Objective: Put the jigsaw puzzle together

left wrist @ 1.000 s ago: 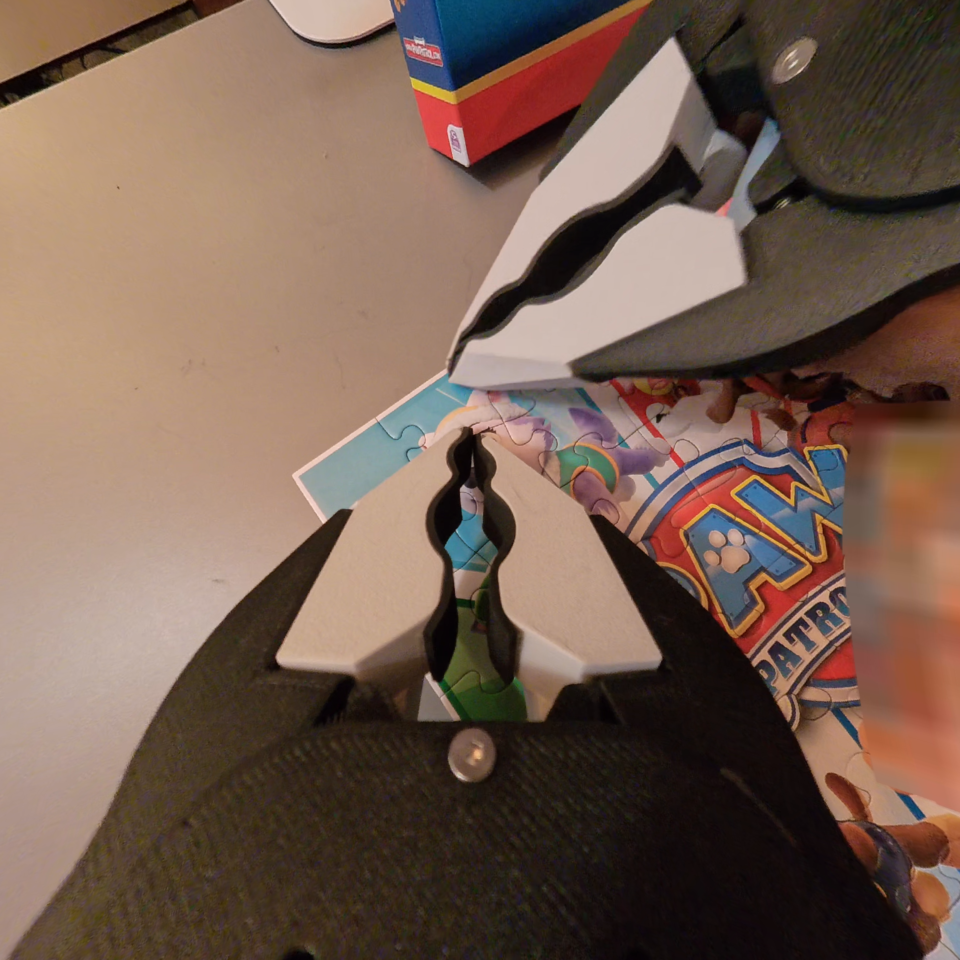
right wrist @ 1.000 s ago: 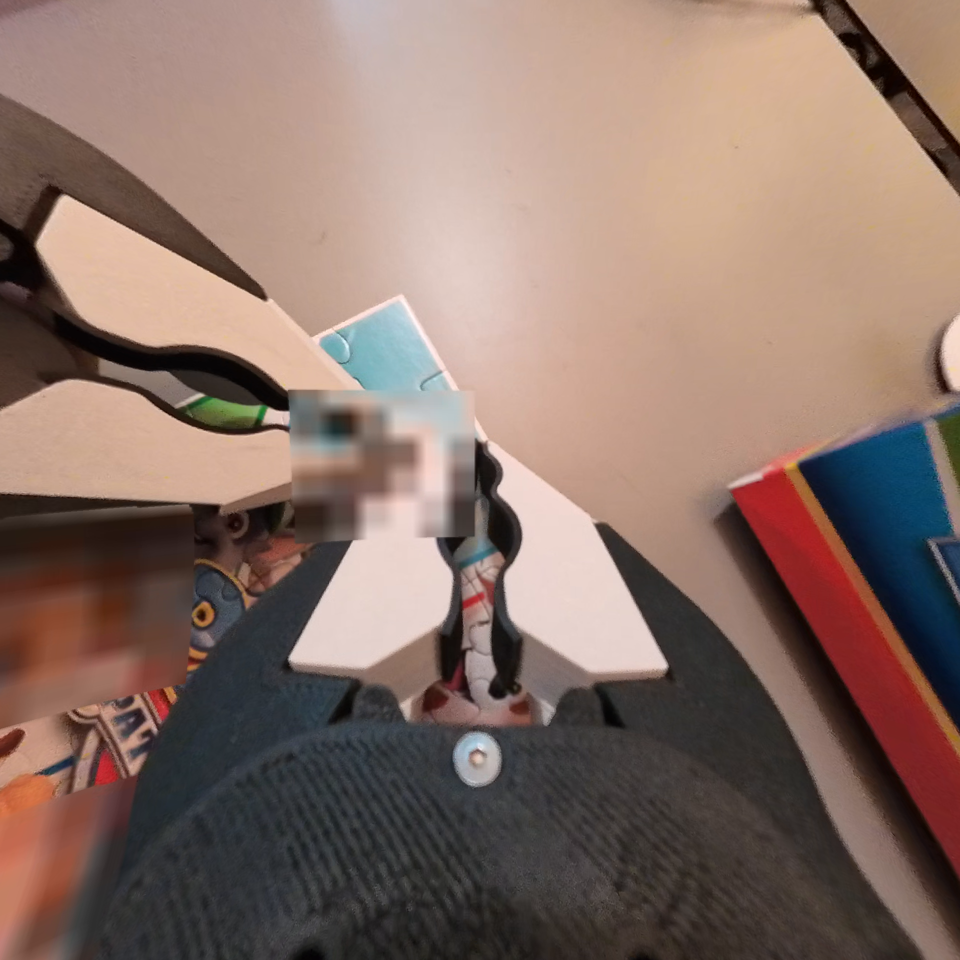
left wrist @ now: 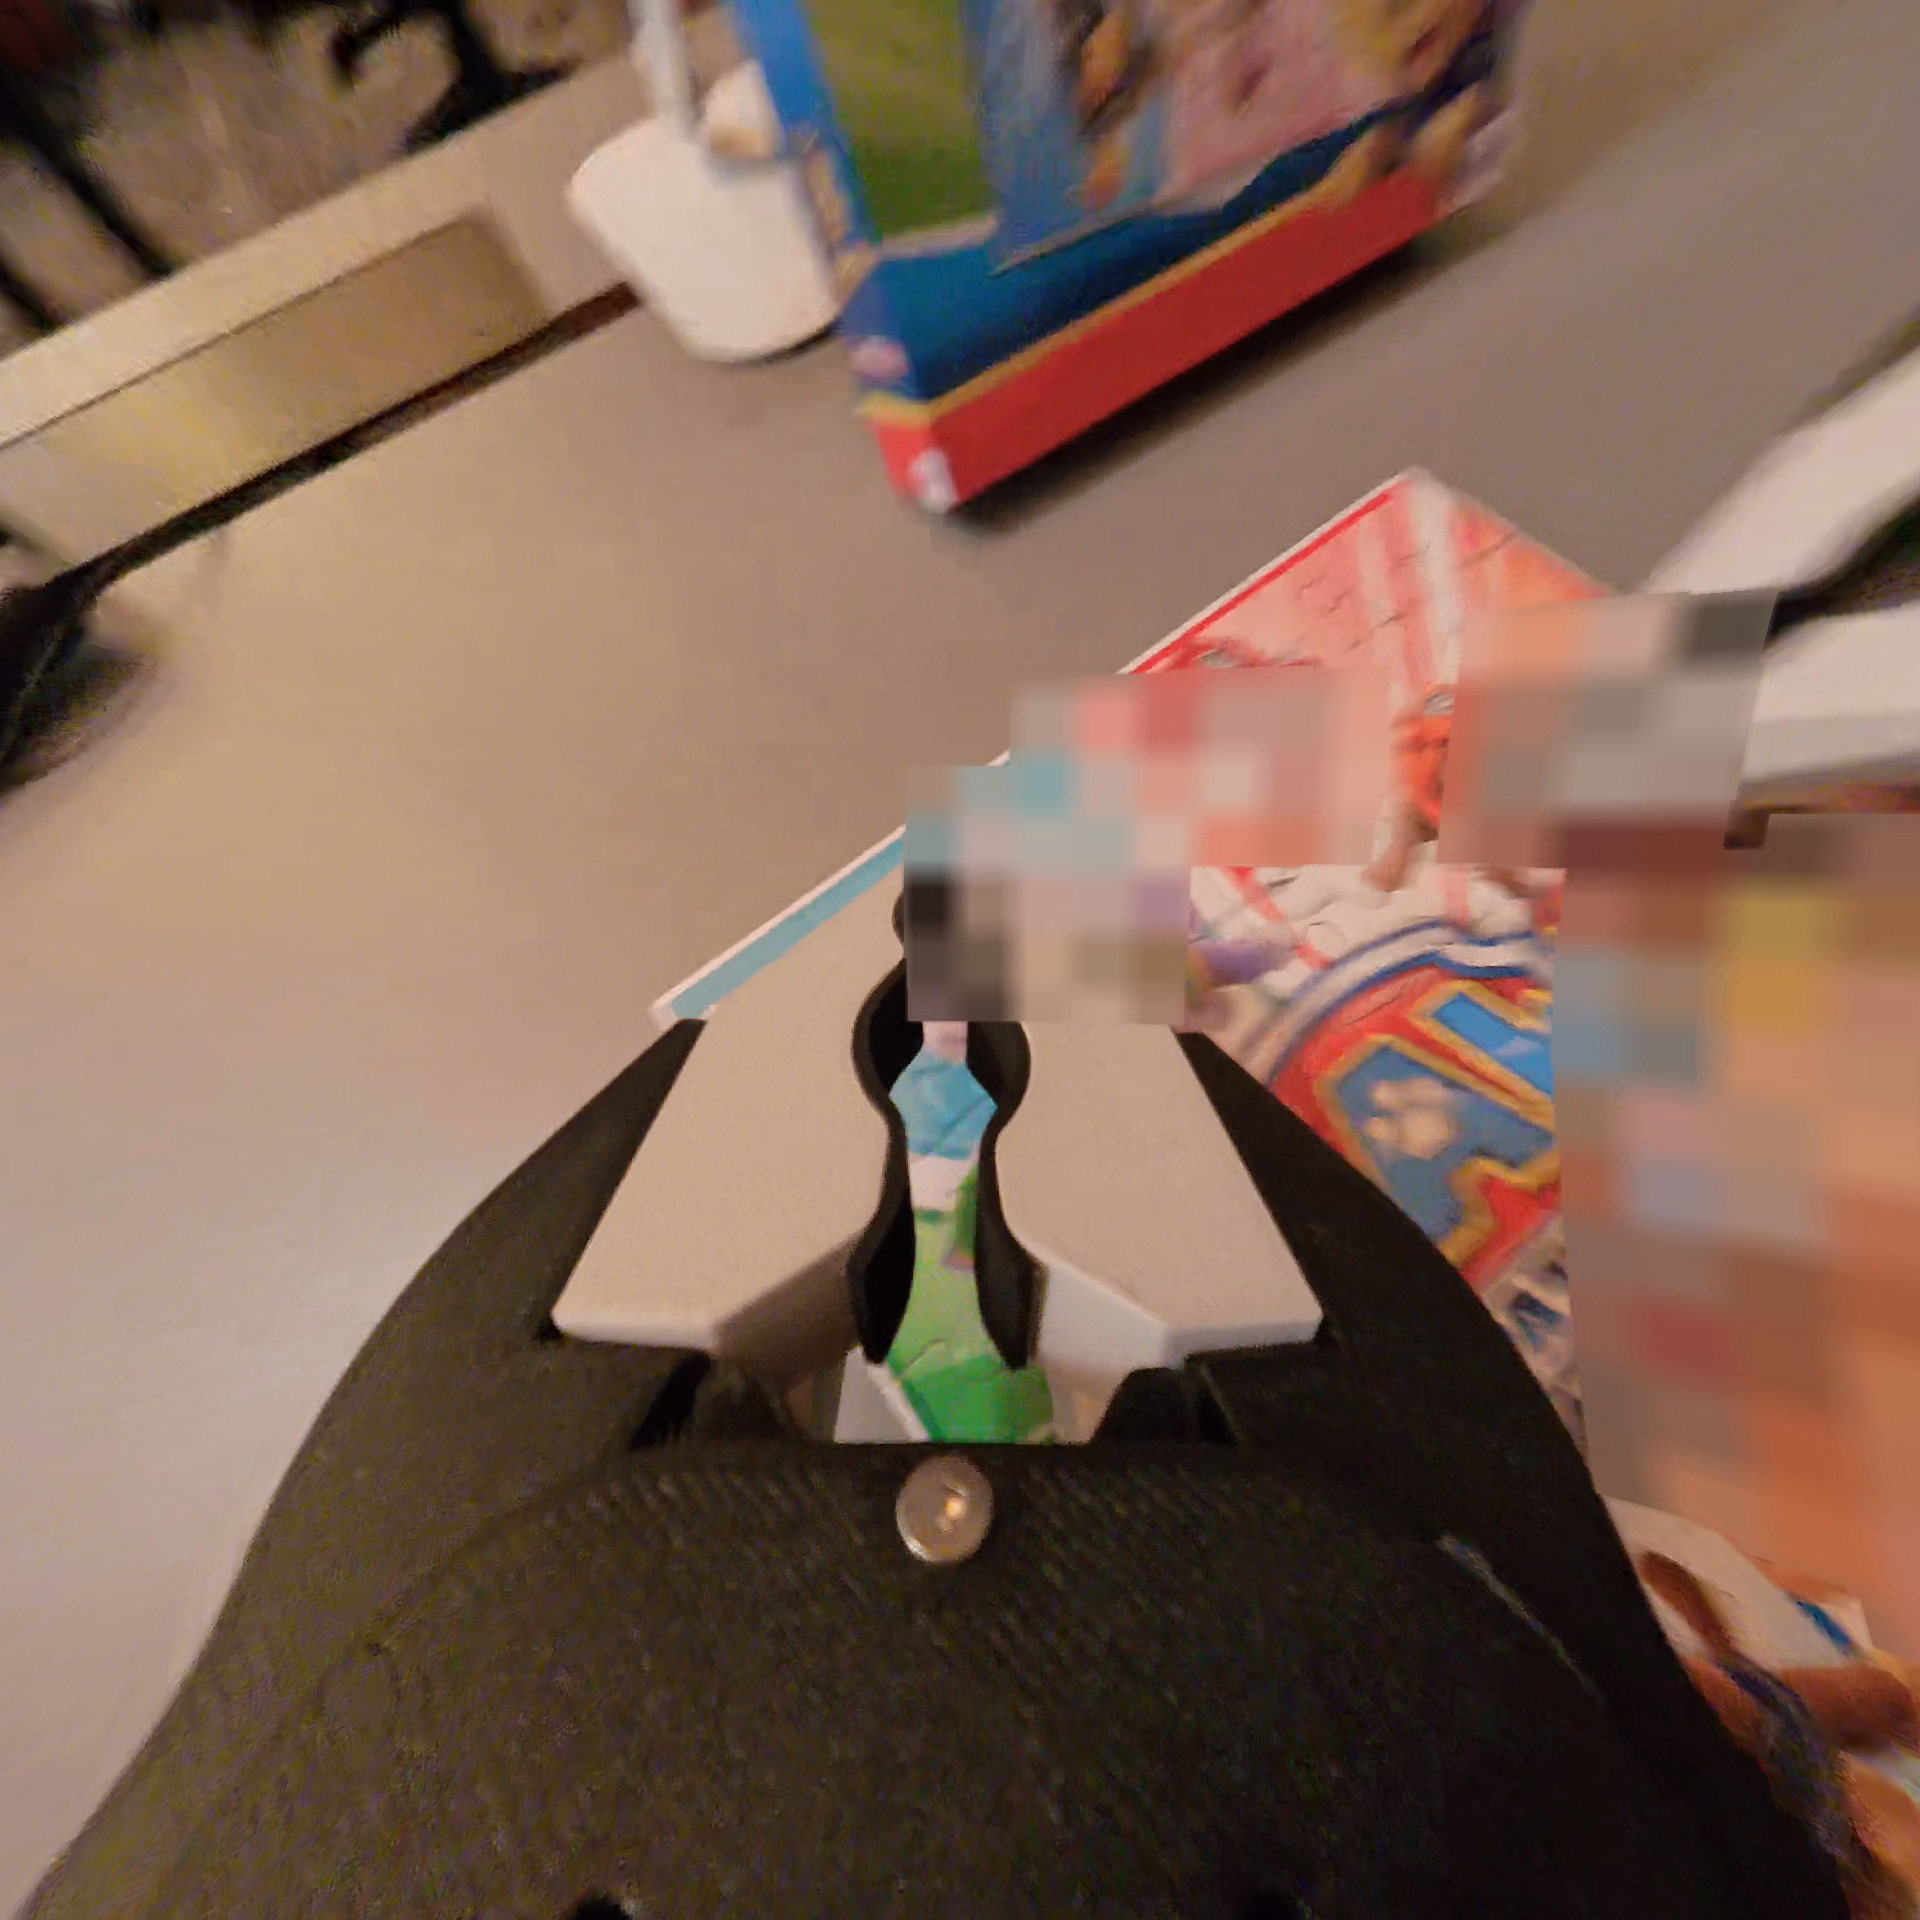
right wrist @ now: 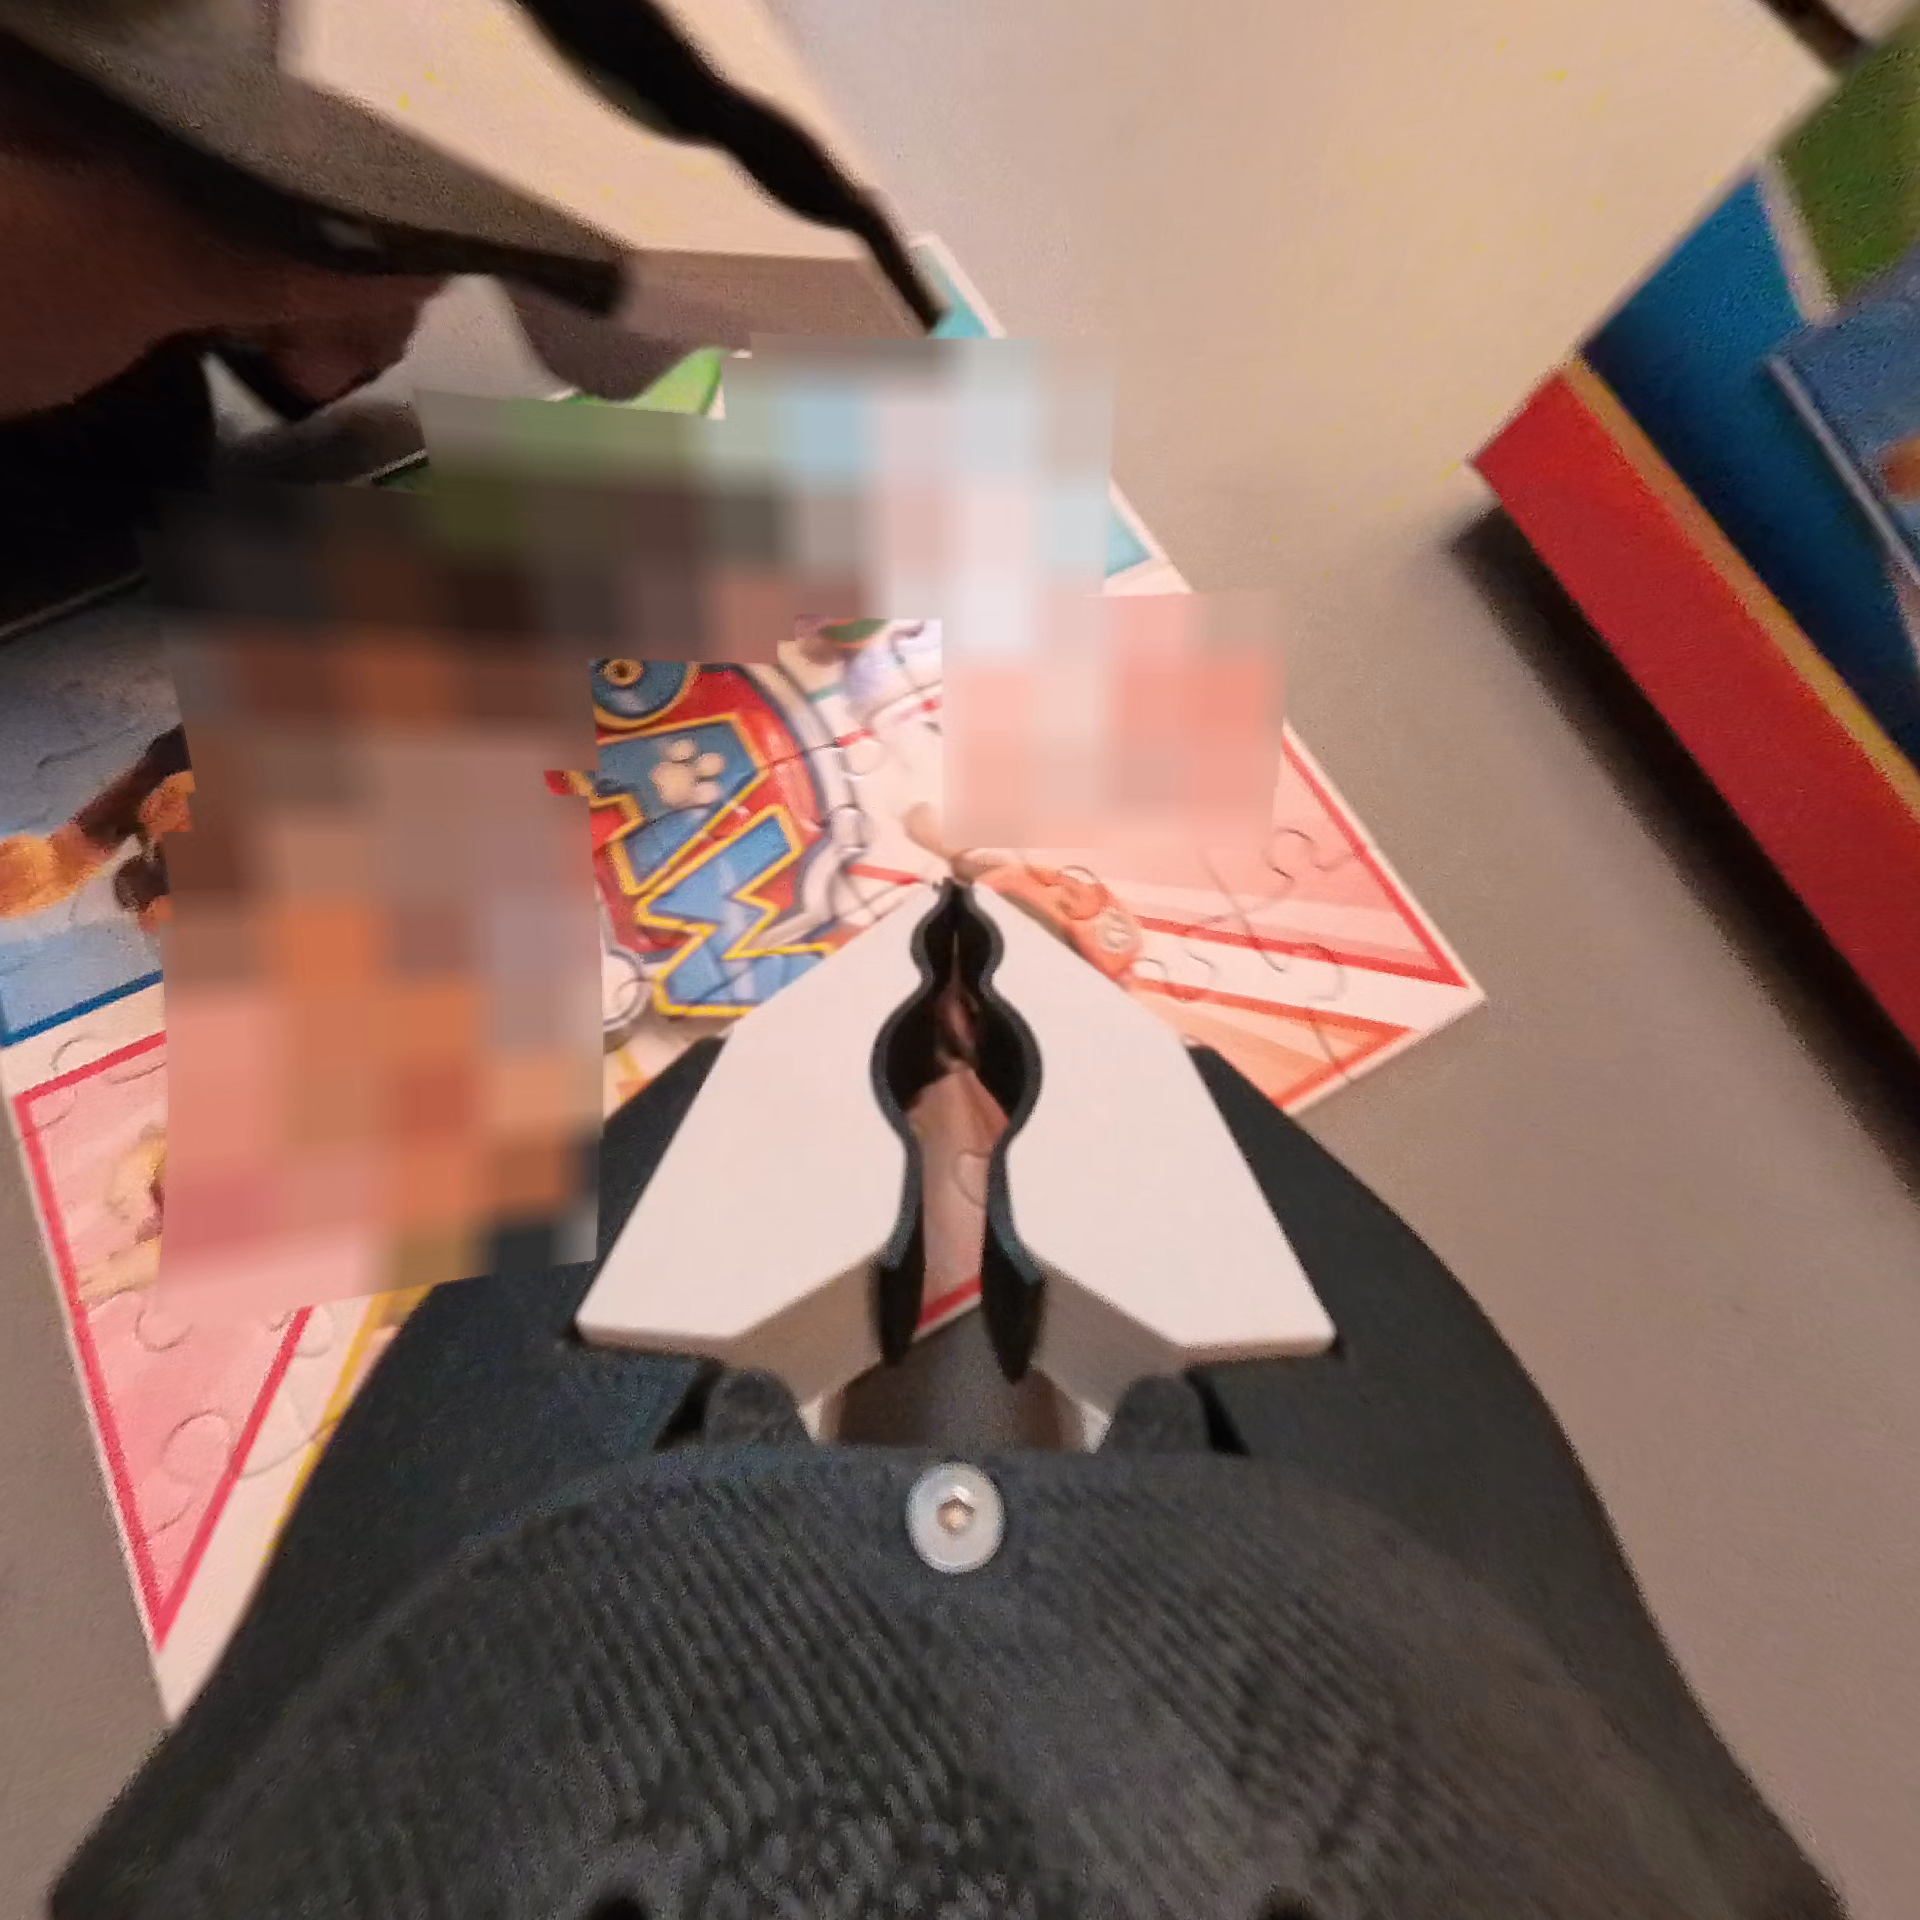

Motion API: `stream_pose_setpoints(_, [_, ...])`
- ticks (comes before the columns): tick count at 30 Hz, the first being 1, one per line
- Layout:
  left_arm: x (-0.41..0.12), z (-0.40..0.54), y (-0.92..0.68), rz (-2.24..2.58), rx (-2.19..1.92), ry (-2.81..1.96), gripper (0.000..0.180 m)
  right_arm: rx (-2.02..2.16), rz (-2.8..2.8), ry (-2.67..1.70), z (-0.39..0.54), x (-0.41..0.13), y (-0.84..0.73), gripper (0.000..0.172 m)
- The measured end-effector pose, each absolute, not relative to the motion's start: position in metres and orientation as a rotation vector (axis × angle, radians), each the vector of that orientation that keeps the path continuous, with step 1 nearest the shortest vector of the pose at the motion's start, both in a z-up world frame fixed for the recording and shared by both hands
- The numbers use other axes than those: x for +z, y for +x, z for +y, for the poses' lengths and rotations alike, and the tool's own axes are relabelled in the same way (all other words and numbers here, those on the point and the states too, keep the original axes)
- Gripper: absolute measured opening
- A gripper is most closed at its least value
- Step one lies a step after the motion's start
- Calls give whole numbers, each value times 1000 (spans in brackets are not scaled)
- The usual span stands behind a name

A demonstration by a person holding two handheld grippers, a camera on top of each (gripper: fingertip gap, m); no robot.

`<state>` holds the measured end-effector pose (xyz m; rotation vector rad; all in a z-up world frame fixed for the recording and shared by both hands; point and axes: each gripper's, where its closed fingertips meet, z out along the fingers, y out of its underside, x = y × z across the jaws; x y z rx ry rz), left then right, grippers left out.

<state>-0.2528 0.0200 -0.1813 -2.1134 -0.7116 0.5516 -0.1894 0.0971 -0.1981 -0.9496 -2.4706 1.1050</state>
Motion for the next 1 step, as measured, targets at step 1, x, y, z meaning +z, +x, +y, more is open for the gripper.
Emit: stream_pose_setpoints(1, [-175, 32, -240, -632, 438, -2082, 0, 1133, -2450, -989, 101, -197, -193, 0])
